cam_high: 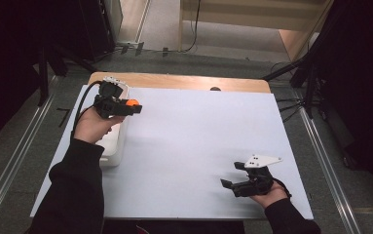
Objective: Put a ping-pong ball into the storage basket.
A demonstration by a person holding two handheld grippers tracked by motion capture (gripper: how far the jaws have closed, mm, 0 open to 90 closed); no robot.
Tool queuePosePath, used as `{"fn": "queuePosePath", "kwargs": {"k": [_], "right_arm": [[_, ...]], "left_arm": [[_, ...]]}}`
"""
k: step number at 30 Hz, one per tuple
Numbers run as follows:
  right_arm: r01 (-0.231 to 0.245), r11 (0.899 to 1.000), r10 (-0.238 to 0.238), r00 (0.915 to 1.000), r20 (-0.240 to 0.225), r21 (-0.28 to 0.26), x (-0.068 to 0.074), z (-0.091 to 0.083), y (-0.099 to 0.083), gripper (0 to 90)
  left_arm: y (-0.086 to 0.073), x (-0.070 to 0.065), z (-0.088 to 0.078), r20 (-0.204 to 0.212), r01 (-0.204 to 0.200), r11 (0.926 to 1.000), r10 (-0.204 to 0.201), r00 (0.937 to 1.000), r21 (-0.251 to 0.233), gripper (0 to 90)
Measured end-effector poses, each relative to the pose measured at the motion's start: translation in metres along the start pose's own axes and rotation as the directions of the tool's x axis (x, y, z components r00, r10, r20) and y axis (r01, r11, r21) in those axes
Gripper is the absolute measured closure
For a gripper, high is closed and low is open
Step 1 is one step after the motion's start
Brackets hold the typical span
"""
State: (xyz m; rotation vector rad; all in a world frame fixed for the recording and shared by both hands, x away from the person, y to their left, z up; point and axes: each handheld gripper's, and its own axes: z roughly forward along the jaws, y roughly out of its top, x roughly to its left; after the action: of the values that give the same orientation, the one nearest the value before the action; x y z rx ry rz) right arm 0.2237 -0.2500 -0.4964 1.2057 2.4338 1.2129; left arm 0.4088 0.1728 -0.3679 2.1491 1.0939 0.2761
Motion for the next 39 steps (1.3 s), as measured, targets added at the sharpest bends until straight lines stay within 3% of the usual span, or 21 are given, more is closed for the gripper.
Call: {"fn": "queuePosePath", "kwargs": {"k": [12,26,39], "right_arm": [[0.001,1.0,-0.001,1.0,0.003,-0.002,0.0,0.0,0.0,13.2],[0.001,1.0,-0.001,1.0,0.003,0.001,0.0,0.0,0.0,13.1],[-0.002,1.0,0.002,1.0,0.004,0.003,0.0,0.0,0.0,13.2]], "left_arm": [[-0.001,0.009,-0.004,-0.021,0.036,0.9991,-0.036,0.9991,-0.023,50.5],[-0.005,0.02,-0.005,-0.084,0.076,0.9966,-0.078,0.9934,-0.033,50.5],[-0.008,0.029,-0.007,-0.151,0.118,0.9921,-0.123,0.9809,-0.043,50.5]]}}
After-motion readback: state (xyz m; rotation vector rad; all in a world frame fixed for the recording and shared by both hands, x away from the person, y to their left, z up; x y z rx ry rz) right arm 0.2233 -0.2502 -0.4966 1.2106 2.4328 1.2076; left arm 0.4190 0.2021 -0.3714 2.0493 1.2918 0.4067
